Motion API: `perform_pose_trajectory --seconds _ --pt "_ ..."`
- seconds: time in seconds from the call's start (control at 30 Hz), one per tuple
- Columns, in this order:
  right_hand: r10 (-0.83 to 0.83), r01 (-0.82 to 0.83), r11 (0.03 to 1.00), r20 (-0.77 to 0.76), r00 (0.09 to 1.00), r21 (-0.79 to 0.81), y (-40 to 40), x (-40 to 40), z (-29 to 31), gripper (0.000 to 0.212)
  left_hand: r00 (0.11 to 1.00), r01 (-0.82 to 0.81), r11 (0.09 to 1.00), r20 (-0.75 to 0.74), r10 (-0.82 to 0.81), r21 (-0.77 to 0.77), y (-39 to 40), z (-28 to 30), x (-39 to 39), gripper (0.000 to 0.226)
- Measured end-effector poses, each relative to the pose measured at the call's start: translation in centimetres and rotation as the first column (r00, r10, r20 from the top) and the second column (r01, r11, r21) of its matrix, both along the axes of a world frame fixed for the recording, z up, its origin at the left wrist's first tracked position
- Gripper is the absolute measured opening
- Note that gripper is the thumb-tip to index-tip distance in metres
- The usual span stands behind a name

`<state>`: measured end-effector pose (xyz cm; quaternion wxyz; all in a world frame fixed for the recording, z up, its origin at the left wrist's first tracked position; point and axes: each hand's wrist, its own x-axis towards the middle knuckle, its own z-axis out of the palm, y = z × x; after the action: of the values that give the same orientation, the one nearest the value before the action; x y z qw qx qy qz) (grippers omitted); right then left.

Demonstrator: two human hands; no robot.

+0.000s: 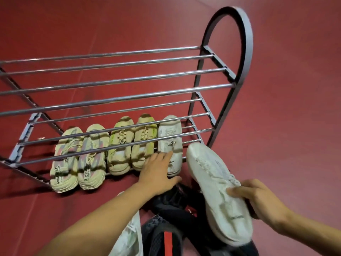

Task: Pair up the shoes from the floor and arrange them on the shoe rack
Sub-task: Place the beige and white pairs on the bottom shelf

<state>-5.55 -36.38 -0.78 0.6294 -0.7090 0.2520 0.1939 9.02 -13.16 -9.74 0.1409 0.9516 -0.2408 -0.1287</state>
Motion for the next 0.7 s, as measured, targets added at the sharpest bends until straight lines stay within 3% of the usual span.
perform_pose_trajectory --seconds 0.13,0.3,0.43,0.57,0.63,0.7 --pt "-0.073 0.078 0.995 0.079 0.994 -0.065 4.3 3.5 -2.5 0.024 0.997 -0.054 0.999 0.053 0.054 -0.007 -0.6 0.1 1.3 0.055" --pt "-0.064 0.136 0.922 0.202 0.977 -0.363 4.0 9.9 -5.2 0.034 0.99 -0.06 0.998 0.125 0.06 -0.005 -0.7 -0.4 1.1 0.039" --pt "0.008 0.091 0.796 0.161 0.987 -0.598 3.2 13.6 -5.6 0.037 0.99 -0.079 0.991 0.112 0.091 -0.106 -0.3 -1.4 1.0 0.056" --pt "0.031 0.092 0.717 0.163 0.986 -0.691 1.8 14.7 -5.6 0.029 0.988 -0.095 0.993 0.117 0.103 -0.073 -0.6 -1.4 0.8 0.075" --pt "0.166 0.032 0.716 0.214 0.963 -0.698 2.0 12.5 -5.7 0.027 0.985 -0.1 0.991 0.131 0.11 -0.084 -0.9 -1.3 0.6 0.084" --pt "0.432 -0.113 0.612 0.212 0.877 -0.782 2.7 9.5 -5.7 0.056 0.983 -0.079 0.995 0.159 0.088 -0.06 -1.1 -1.4 0.5 0.095"
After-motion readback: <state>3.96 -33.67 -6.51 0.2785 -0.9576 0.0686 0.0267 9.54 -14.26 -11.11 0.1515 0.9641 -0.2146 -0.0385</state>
